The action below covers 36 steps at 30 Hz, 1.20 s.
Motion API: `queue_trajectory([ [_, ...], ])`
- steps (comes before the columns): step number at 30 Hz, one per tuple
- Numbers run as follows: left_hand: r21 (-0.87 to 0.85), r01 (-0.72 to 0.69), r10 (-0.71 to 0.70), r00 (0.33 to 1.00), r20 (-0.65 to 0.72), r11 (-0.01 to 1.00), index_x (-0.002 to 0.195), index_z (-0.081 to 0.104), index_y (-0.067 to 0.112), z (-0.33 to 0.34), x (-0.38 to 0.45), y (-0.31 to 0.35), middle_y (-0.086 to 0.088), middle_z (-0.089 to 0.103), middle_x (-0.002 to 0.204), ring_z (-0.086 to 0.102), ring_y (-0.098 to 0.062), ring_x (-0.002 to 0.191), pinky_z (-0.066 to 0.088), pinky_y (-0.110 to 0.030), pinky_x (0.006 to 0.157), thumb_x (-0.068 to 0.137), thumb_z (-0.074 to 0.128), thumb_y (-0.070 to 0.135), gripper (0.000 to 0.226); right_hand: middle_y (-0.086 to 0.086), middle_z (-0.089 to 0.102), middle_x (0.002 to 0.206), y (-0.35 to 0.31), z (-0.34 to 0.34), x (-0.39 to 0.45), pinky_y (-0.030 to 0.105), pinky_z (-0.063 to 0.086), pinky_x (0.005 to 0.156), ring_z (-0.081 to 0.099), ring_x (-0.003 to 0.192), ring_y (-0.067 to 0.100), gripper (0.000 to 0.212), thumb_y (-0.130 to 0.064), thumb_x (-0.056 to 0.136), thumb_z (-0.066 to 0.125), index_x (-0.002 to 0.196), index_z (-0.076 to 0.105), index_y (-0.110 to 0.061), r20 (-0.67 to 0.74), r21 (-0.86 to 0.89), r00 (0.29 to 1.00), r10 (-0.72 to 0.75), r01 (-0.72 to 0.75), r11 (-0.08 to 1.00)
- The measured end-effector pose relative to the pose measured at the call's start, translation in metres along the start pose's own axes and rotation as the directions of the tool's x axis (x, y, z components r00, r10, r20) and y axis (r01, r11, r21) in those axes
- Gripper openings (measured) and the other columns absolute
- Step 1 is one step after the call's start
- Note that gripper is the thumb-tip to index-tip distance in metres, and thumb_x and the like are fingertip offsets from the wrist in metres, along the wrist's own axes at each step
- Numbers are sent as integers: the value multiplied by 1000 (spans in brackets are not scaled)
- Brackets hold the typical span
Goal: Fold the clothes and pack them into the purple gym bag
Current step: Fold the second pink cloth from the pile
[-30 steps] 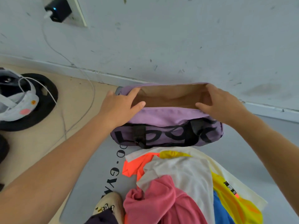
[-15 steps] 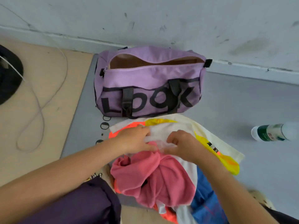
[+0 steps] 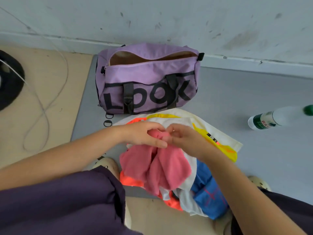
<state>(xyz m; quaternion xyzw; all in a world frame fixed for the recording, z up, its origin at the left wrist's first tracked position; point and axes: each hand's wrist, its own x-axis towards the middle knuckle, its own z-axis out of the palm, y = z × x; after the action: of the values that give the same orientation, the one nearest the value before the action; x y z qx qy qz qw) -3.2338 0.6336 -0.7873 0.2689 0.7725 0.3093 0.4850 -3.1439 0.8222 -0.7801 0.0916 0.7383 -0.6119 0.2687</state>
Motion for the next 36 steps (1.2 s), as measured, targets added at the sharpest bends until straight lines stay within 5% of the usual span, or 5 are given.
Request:
queue_trajectory([
  [10,66,-303,309,910,-278,951,94,59,34,-85,-138,185,7,61,74,50,-10,66,41,-30,63,74,75,41,26,5,69,78,-195,-47,-110,28,51,66,63,72,14,23,-33,76,77,89,64,-19,-119,-72,932,-342,336,939],
  [18,420,-374,556,657,-509,827,80,70,38,-48,-222,281,14,68,86,62,4,81,48,-17,77,84,74,30,10,22,63,80,-268,-58,-233,31,43,64,54,68,18,26,-36,75,78,93,65,-22,-99,-400,884,-456,384,832],
  [27,-252,-427,239,806,-542,869,83,64,20,32,-202,293,16,64,74,56,3,71,44,-15,71,100,52,27,22,9,47,63,-226,-59,-263,30,33,59,41,63,13,42,-44,79,69,72,66,-3,-118,-354,892,-437,374,857],
  [31,-94,-354,279,850,-446,930,99,51,16,41,-187,267,8,52,63,43,-7,58,35,-18,55,81,69,46,39,-3,34,56,-202,-65,-248,22,26,50,30,56,8,43,-31,89,68,61,56,-2,-133,-423,904,-406,319,848],
  [36,-15,-379,328,819,-471,925,91,66,12,32,-171,260,0,62,78,54,-10,72,45,-29,74,88,71,21,11,12,44,60,-189,-74,-240,29,31,52,35,59,12,46,-38,86,70,72,64,6,-169,-484,892,-419,296,824],
])
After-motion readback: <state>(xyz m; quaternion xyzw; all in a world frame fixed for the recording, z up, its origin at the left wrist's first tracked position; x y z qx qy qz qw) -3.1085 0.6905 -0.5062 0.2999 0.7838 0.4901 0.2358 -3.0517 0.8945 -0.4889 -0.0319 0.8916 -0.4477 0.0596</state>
